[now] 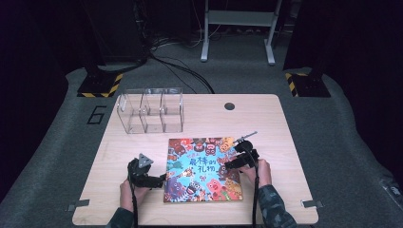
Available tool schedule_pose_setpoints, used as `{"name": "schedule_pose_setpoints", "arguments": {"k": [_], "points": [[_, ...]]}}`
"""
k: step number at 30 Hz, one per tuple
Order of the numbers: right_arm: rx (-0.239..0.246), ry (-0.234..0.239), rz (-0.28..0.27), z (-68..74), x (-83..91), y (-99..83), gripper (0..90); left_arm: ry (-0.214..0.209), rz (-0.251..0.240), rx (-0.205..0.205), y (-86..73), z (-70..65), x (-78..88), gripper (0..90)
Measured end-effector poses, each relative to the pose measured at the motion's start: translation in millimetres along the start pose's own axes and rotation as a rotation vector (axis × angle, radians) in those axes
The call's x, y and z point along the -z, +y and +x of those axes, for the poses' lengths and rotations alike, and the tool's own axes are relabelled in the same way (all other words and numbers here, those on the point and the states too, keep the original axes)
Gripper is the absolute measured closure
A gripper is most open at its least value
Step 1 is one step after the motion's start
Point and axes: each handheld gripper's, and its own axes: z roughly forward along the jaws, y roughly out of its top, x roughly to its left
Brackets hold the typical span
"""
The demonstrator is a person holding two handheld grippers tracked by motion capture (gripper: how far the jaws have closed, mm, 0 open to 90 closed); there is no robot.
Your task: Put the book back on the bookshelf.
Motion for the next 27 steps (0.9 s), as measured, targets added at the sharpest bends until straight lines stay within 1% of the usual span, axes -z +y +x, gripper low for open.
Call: {"name": "schedule_pose_setpoints", "arguments": {"k": [1, 2, 3, 5, 6, 7, 8, 9, 10, 11, 12, 13, 14, 15, 16, 17, 18, 19, 20, 21, 22, 23, 24, 25, 26, 27], "points": [[0.0, 0.0, 0.0, 0.0, 0.0, 0.0, 29.1, 0.0, 0.0, -0.001, 0.0, 0.1, 0.0, 0.0], [0.002, 0.013, -0.004, -2.1, 0.8, -0.8, 29.2, 0.0, 0.0, 0.0, 0.0, -0.1, -0.1, 0.0], [-0.015, 0.034, -0.015, -4.1, 1.6, -2.5, 29.1, 0.0, 0.0, 0.0, 0.1, 0.0, -0.1, 0.0], [-0.021, 0.063, -0.057, -8.2, 2.6, -7.7, 30.3, 0.001, 0.001, 0.0, 0.2, 0.0, -0.1, 0.0], [-0.021, 0.063, -0.057, -8.2, 2.6, -7.7, 30.3, 0.001, 0.001, 0.0, 0.3, 0.0, -0.1, 0.0], [-0.01, 0.061, -0.057, -8.4, 2.9, -8.7, 32.5, 0.001, 0.002, 0.0, 0.3, 0.0, -0.1, 0.0], [-0.012, 0.052, -0.045, -8.1, 3.9, -8.6, 35.3, 0.001, 0.001, 0.0, 0.3, 0.0, -0.1, 0.0], [-0.003, 0.052, -0.04, -9.6, 4.5, -8.6, 35.8, 0.001, 0.001, 0.0, 0.3, 0.0, -0.1, 0.0], [-0.015, 0.064, -0.039, -11.7, 4.6, -8.1, 35.4, 0.0, 0.002, 0.0, 0.3, 0.0, -0.1, 0.0], [-0.018, 0.056, -0.04, -12.4, 4.2, -7.0, 33.2, -0.001, 0.002, -0.001, 0.4, -0.1, -0.2, 0.0], [-0.015, 0.036, -0.032, -12.0, 3.5, -4.8, 30.0, -0.003, 0.003, -0.004, 0.6, 0.0, -0.3, 0.0], [-0.018, 0.025, -0.025, -10.3, 2.3, -2.5, 29.6, -0.004, 0.001, -0.006, 0.8, -0.1, -0.6, 0.0], [-0.005, 0.009, -0.022, -8.9, 0.9, -0.5, 29.7, -0.005, 0.0, -0.007, 0.9, -0.2, -0.9, 0.0], [-0.006, 0.005, -0.017, -7.2, 0.0, 1.3, 29.6, -0.006, 0.008, -0.007, 1.2, -0.2, -0.5, 0.0], [0.007, -0.008, -0.01, -4.5, -1.8, 3.6, 29.0, -0.01, 0.014, -0.006, 1.5, -0.1, -0.1, 0.0], [0.011, -0.02, -0.006, -2.9, -2.2, 3.8, 28.7, -0.01, 0.014, -0.005, 1.5, -0.1, -0.1, 0.0], [0.023, -0.028, -0.01, -1.8, -2.7, 3.1, 28.2, -0.01, 0.013, -0.008, 1.6, 0.0, -0.2, 0.0], [0.017, -0.032, -0.018, -0.2, -2.8, 1.6, 28.2, -0.009, 0.011, -0.008, 1.7, 0.0, -0.4, 0.0], [0.015, -0.028, -0.024, -0.2, -2.1, 0.0, 28.1, -0.002, 0.0, -0.001, 1.5, -0.6, -1.4, 0.0], [-0.003, -0.024, -0.031, 0.5, -2.1, -0.6, 27.9, 0.0, 0.001, -0.002, 1.9, -0.4, -1.7, 0.1], [-0.001, -0.019, -0.033, -0.5, -1.7, -1.2, 27.6, 0.0, 0.0, 0.0, 2.2, -0.2, -2.0, 0.1], [-0.011, -0.008, -0.039, -1.3, -1.3, -1.9, 27.6, -0.001, 0.005, 0.001, 2.5, 0.0, -1.8, 0.1], [-0.004, 0.002, -0.05, -3.5, -1.4, -2.4, 27.6, -0.005, 0.011, -0.001, 2.7, 0.3, -1.4, 0.1], [-0.007, 0.017, -0.058, -5.5, -1.1, -3.2, 27.6, -0.002, 0.007, 0.0, 2.6, 0.1, -1.7, 0.2], [-0.017, 0.029, -0.063, -7.0, -0.7, -3.5, 27.8, -0.005, 0.011, -0.001, 2.7, 0.3, -1.4, 0.2], [-0.026, 0.043, -0.073, -9.3, -0.3, -4.5, 28.3, -0.001, 0.005, -0.002, 2.5, 0.1, -1.8, 0.2]]}}
